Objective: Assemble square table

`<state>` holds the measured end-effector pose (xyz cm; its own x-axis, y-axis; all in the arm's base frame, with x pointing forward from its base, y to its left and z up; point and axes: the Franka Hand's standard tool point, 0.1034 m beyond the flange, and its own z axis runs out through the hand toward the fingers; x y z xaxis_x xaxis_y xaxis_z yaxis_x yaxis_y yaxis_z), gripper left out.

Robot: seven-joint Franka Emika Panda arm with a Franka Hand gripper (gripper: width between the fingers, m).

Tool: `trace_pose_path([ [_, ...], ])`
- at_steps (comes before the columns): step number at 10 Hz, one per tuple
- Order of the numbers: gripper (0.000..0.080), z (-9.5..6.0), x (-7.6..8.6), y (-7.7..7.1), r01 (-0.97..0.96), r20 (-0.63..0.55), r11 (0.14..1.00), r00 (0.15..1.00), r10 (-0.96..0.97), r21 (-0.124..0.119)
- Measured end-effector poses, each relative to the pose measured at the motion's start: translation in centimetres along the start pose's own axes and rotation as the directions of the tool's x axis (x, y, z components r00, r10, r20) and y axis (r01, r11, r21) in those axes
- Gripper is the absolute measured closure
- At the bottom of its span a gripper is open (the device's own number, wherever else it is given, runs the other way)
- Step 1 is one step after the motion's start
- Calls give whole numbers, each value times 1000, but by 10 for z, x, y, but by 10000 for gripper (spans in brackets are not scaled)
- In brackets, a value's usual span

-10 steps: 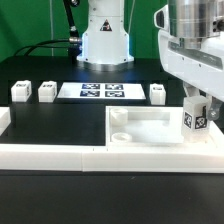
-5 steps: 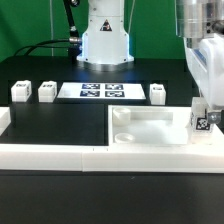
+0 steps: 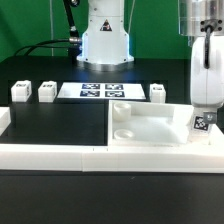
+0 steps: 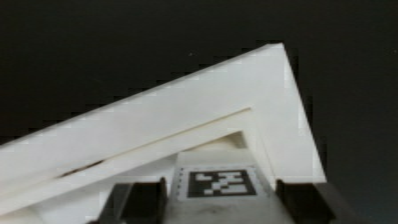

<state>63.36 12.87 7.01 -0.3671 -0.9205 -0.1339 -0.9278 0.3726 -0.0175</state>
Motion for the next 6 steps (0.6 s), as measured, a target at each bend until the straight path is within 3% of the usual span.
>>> trace_pose_path([
  [2, 508, 0, 0, 0, 1, 1, 1000, 1000, -1, 0],
  [4, 262, 0, 0, 1, 18, 2, 1000, 1000, -18, 0],
  [5, 262, 0, 0, 1, 20, 2, 1000, 1000, -20, 0],
  [6, 171, 0, 0, 1, 22, 2, 1000, 1000, -22, 0],
])
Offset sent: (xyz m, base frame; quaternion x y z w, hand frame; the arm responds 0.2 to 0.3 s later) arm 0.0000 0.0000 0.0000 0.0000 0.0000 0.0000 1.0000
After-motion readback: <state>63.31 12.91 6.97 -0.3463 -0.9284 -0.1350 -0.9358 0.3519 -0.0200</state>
